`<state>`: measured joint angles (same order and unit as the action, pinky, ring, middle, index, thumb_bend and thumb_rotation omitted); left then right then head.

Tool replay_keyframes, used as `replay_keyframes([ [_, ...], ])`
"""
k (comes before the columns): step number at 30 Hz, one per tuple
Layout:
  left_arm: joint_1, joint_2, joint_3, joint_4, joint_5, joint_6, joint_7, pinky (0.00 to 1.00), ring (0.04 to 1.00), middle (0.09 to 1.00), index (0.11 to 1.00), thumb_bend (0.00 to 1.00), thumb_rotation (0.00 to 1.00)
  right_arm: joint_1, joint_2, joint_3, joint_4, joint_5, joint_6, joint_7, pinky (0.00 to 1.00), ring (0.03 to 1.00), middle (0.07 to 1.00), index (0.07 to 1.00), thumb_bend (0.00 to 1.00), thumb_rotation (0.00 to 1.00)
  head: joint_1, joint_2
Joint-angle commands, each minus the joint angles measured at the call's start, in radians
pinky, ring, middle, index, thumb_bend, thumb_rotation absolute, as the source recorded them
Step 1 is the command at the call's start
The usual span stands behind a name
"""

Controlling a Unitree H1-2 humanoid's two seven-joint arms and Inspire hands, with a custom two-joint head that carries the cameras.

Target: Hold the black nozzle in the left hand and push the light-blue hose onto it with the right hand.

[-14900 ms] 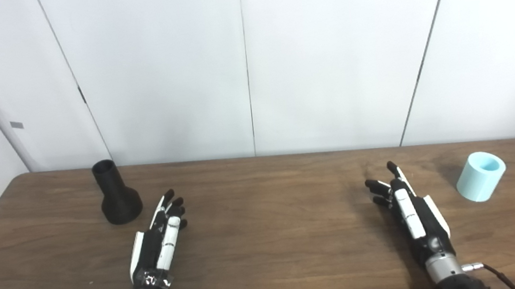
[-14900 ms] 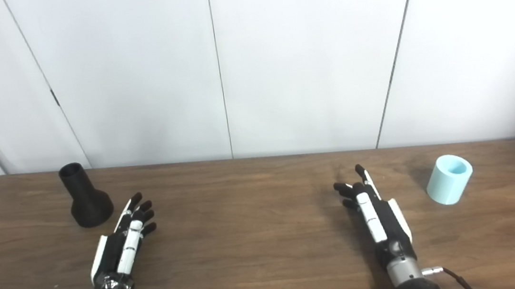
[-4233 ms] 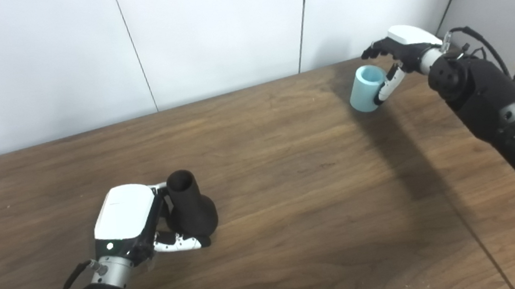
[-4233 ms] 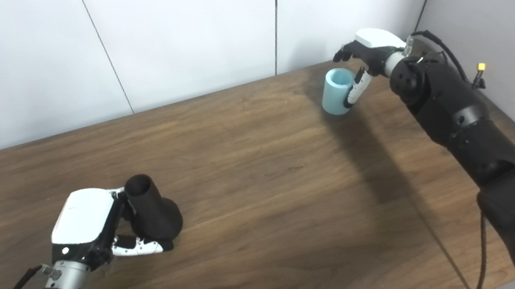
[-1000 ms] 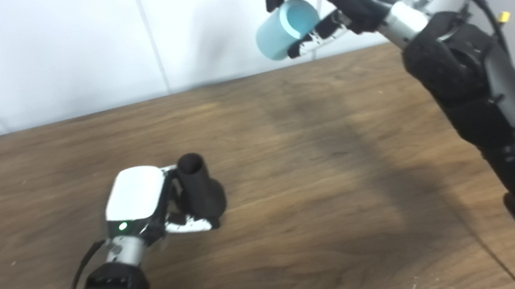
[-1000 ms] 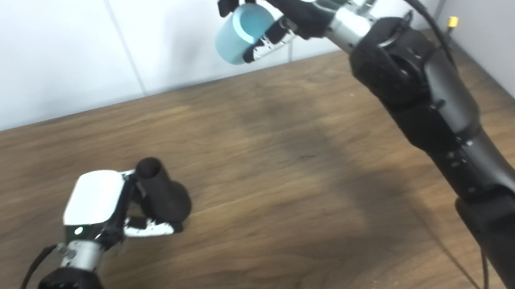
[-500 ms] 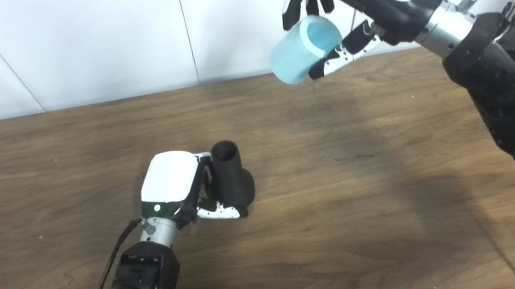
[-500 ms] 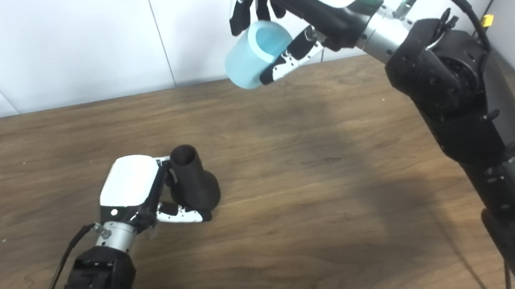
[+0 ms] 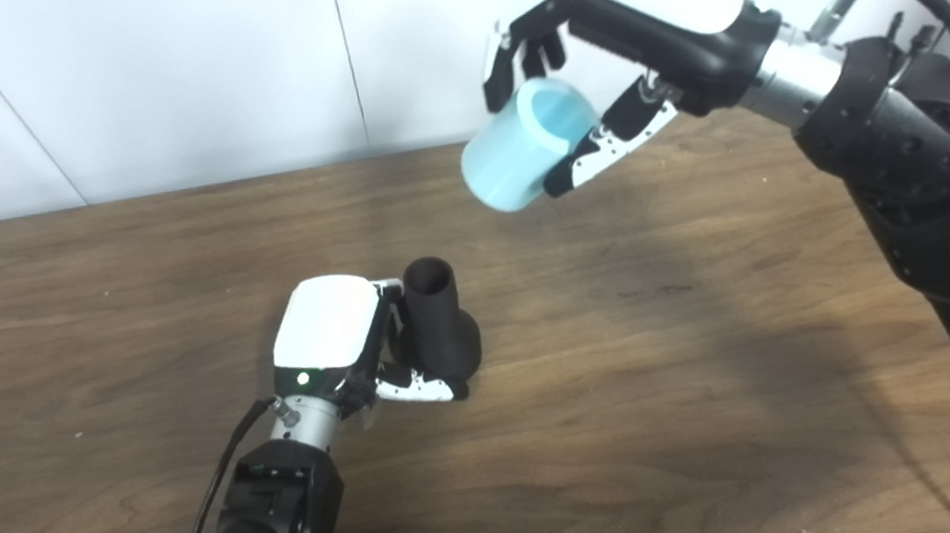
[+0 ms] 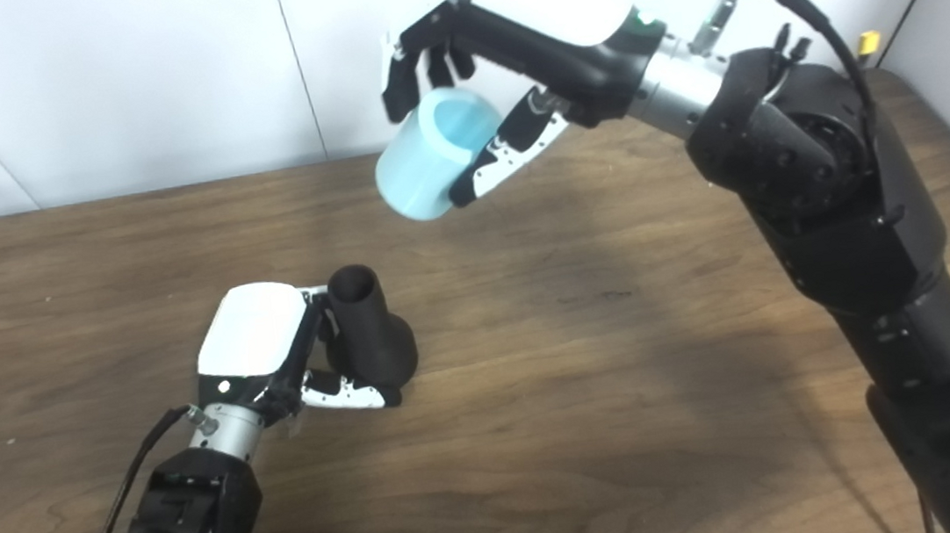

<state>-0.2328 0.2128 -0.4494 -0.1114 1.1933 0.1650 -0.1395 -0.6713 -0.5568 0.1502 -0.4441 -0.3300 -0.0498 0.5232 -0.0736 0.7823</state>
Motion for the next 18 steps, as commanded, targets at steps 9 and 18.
replay_keyframes([
  [9,-0.018,-0.016,-0.031,-0.002,0.025,0.012,-0.038,0.49,0.542,0.5,0.48,0.52,0.0,-0.052,0.064,0.028,-0.021,-0.044,-0.001,0.0,0.42,0.385,0.508,0.489,0.51,0.0,0.006,0.005],
  [18,-0.021,-0.022,-0.036,-0.001,0.032,0.018,-0.034,0.48,0.534,0.498,0.48,0.52,0.0,-0.063,0.078,0.061,-0.02,-0.05,0.049,0.061,0.44,0.388,0.496,0.493,0.52,0.0,0.011,0.01],
])
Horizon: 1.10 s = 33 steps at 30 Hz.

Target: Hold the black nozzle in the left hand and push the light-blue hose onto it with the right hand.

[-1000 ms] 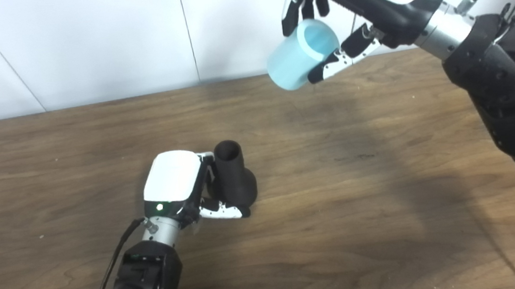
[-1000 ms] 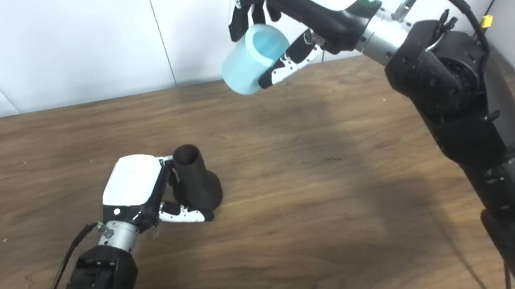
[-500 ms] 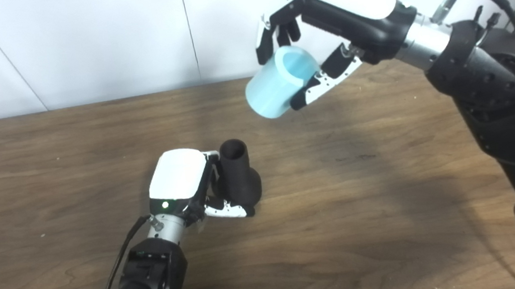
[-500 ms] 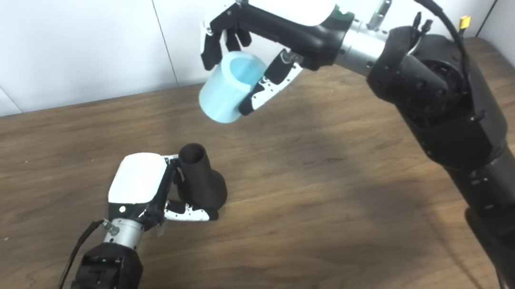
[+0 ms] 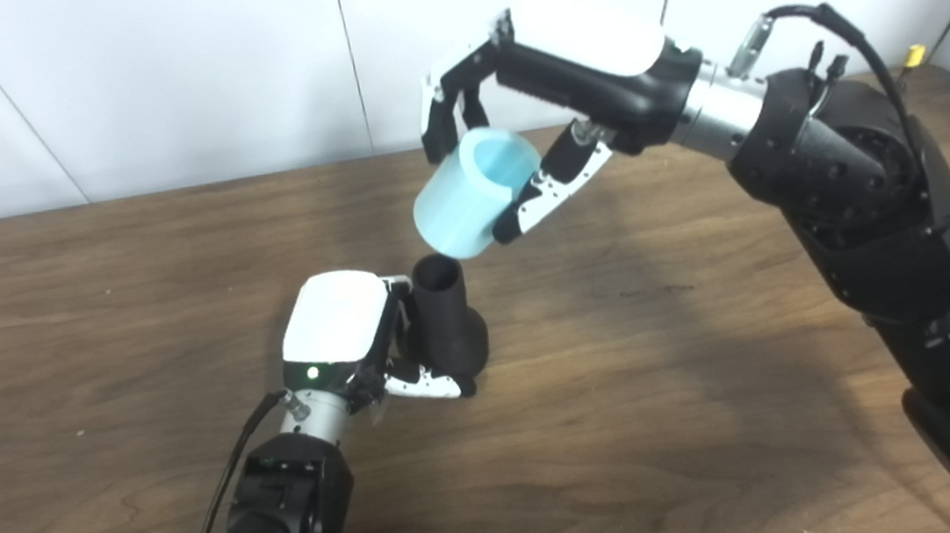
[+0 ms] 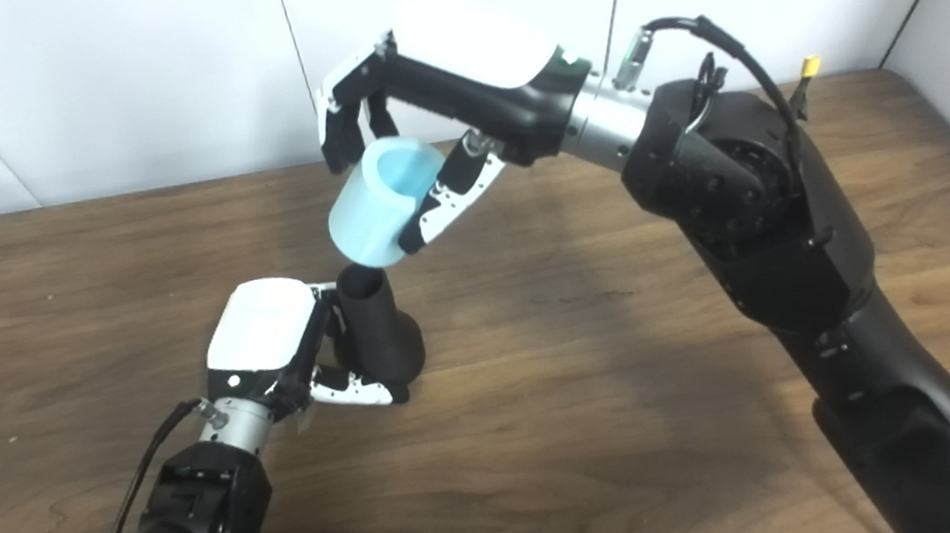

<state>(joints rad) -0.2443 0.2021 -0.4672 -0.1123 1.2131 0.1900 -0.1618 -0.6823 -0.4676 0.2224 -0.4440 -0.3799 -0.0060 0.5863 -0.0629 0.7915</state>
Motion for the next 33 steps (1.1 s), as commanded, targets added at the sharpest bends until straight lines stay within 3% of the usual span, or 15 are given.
replay_keyframes([
  [1,-0.009,-0.011,-0.018,0.0,0.012,-0.008,-0.012,0.48,0.536,0.498,0.48,0.52,0.0,-0.051,-0.012,-0.009,-0.023,0.004,0.019,0.01,0.42,0.39,0.496,0.497,0.52,0.0,-0.001,0.001],
  [5,-0.007,-0.012,-0.017,-0.004,0.017,-0.006,-0.015,0.48,0.535,0.504,0.478,0.52,0.0,-0.046,-0.011,-0.004,-0.024,0.012,0.045,0.037,0.35,0.385,0.504,0.507,0.52,0.0,-0.001,0.001],
  [12,-0.004,-0.01,-0.016,-0.011,0.015,-0.011,-0.016,0.47,0.533,0.506,0.476,0.52,0.0,-0.048,-0.006,0.027,-0.036,-0.014,0.119,0.094,0.34,0.378,0.501,0.505,0.52,0.0,-0.006,0.01],
  [20,-0.005,-0.01,-0.019,-0.017,0.028,-0.007,-0.028,0.46,0.525,0.491,0.482,0.53,0.0,-0.023,0.014,0.041,0.002,-0.025,0.057,0.062,0.33,0.378,0.487,0.532,0.49,0.0,-0.006,0.014],
  [33,-0.003,-0.014,-0.017,-0.02,0.025,-0.008,-0.026,0.46,0.525,0.494,0.481,0.53,0.0,-0.014,0.023,0.037,0.011,-0.029,0.046,0.065,0.31,0.374,0.482,0.538,0.49,0.0,-0.007,0.018],
])
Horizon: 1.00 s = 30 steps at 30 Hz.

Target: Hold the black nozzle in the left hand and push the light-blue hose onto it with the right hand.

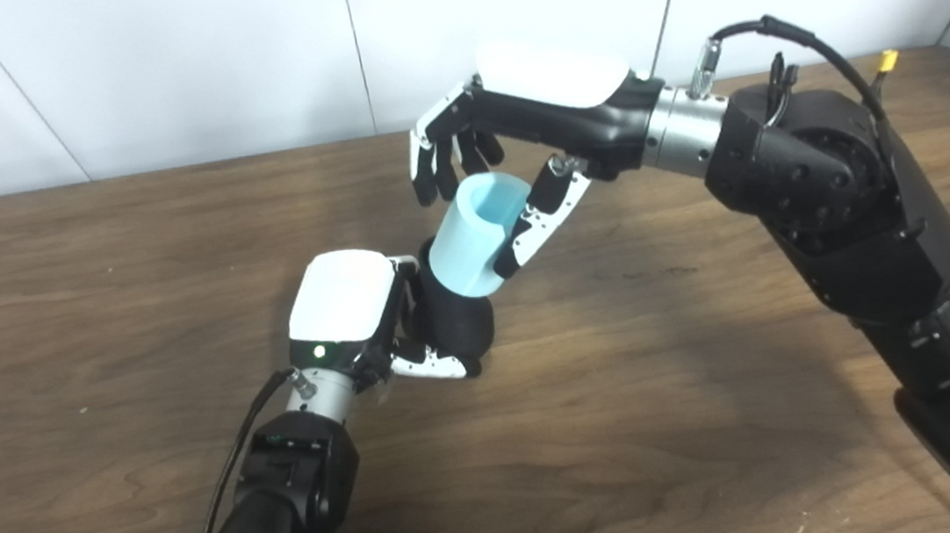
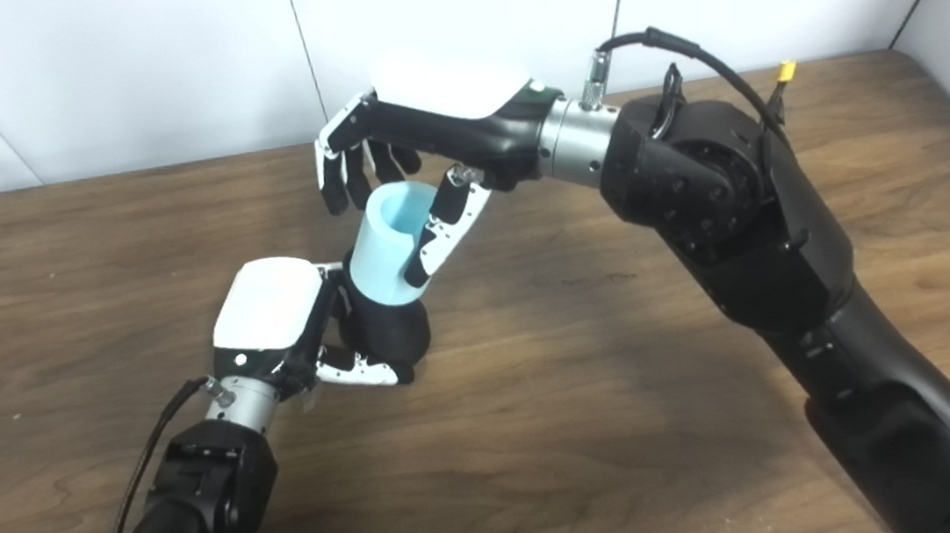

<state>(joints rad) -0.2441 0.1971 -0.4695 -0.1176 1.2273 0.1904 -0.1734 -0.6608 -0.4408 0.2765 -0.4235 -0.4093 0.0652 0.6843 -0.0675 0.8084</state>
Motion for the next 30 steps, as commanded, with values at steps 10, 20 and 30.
replay_keyframes([
  [10,-0.001,-0.012,-0.017,-0.018,0.017,-0.008,-0.016,0.48,0.54,0.509,0.474,0.52,0.0,-0.039,0.0,-0.015,-0.004,-0.017,-0.044,-0.04,0.32,0.397,0.526,0.496,0.5,0.0,-0.002,0.004],
  [20,0.0,-0.015,-0.02,-0.018,0.018,-0.012,-0.017,0.48,0.545,0.514,0.471,0.52,0.0,-0.047,0.01,-0.003,0.018,-0.084,-0.096,-0.055,0.3,0.379,0.473,0.547,0.49,0.0,0.005,0.002],
  [30,0.003,-0.013,-0.02,-0.031,0.02,-0.011,-0.028,0.47,0.537,0.509,0.474,0.52,0.0,-0.049,0.027,0.015,0.064,-0.108,-0.145,-0.069,0.25,0.35,0.447,0.531,0.51,0.0,0.006,0.008],
])
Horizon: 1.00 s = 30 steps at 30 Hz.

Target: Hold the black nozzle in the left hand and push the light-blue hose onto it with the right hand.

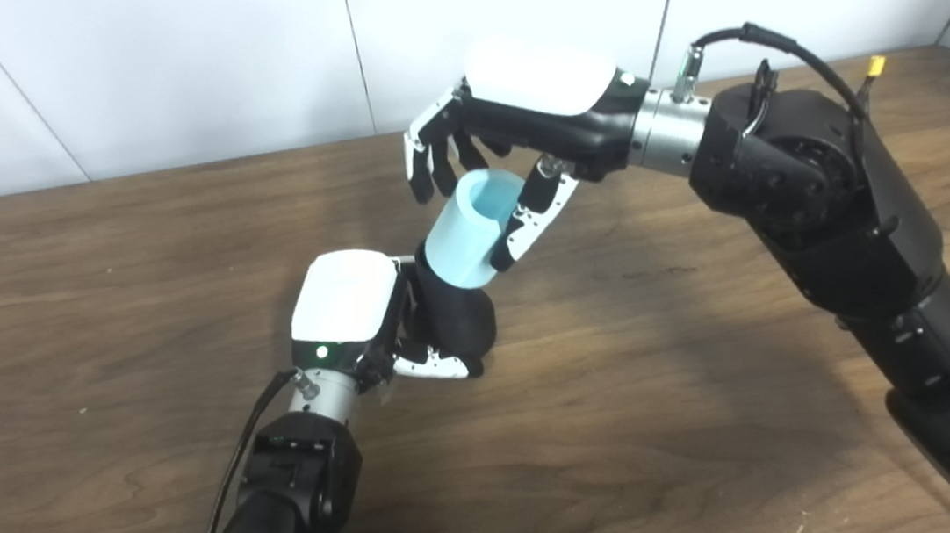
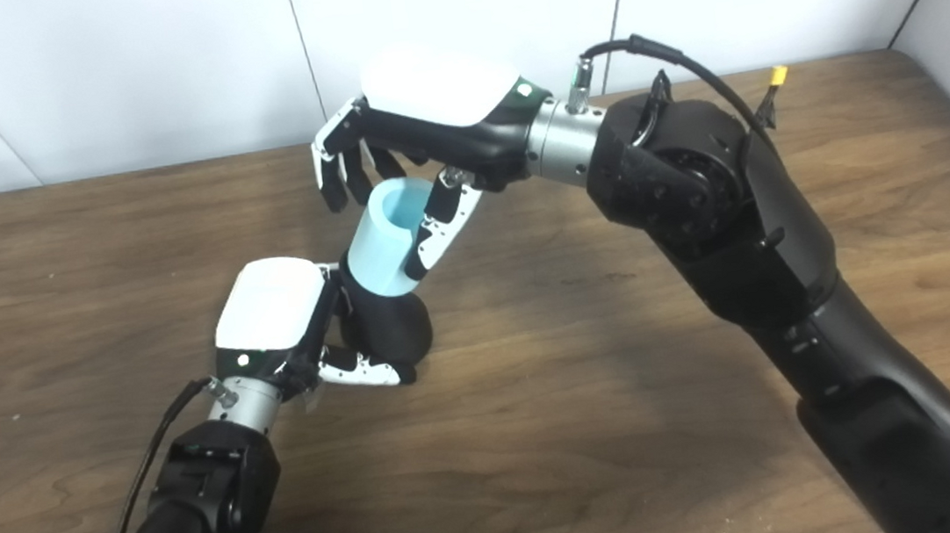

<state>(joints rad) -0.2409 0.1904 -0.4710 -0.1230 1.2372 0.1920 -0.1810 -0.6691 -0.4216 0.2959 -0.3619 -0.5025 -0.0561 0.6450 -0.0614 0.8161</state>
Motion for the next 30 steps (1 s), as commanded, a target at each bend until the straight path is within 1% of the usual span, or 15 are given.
replay_keyframes([
  [1,-0.001,-0.007,-0.019,-0.025,0.011,-0.013,-0.019,0.47,0.537,0.51,0.473,0.52,0.0,-0.041,0.009,-0.003,0.006,-0.017,-0.025,-0.031,0.24,0.348,0.444,0.53,0.51,0.0,-0.001,0.001],
  [3,0.0,-0.008,-0.019,-0.025,0.014,-0.012,-0.017,0.47,0.535,0.507,0.474,0.52,0.0,-0.042,0.013,0.002,0.009,-0.02,-0.021,-0.028,0.24,0.387,0.494,0.492,0.52,0.0,0.001,0.003],
  [4,0.001,-0.009,-0.019,-0.026,0.014,-0.011,-0.017,0.47,0.537,0.508,0.474,0.52,0.0,-0.042,0.016,0.003,0.009,-0.02,-0.015,-0.026,0.23,0.392,0.501,0.487,0.52,0.0,0.001,0.003],
  [6,0.001,-0.01,-0.019,-0.026,0.013,-0.011,-0.015,0.48,0.539,0.512,0.472,0.52,0.0,-0.042,0.021,0.006,0.009,-0.026,-0.01,-0.023,0.25,0.351,0.451,0.526,0.51,0.0,0.002,0.003],
  [11,0.0,-0.012,-0.021,-0.027,0.017,-0.01,-0.018,0.48,0.541,0.512,0.472,0.52,0.0,-0.047,0.031,0.011,0.016,-0.036,-0.015,-0.029,0.25,0.348,0.446,0.529,0.51,0.0,0.004,0.005],
  [15,0.0,-0.011,-0.022,-0.027,0.025,-0.009,-0.019,0.47,0.541,0.512,0.471,0.52,0.0,-0.051,0.038,0.007,0.017,-0.04,-0.022,-0.043,0.3,0.363,0.471,0.53,0.51,0.0,0.003,0.007],
  [19,0.0,-0.011,-0.02,-0.024,0.025,-0.015,-0.014,0.46,0.534,0.508,0.473,0.52,0.0,-0.055,0.043,0.004,0.018,-0.042,-0.026,-0.048,0.3,0.364,0.484,0.529,0.51,0.0,0.002,0.008],
  [30,-0.001,-0.014,-0.019,-0.032,0.026,-0.01,-0.037,0.49,0.55,0.515,0.469,0.52,0.0,-0.102,0.026,0.01,0.003,-0.04,-0.02,0.004,0.31,0.375,0.5,0.521,0.51,0.0,0.002,0.014],
])
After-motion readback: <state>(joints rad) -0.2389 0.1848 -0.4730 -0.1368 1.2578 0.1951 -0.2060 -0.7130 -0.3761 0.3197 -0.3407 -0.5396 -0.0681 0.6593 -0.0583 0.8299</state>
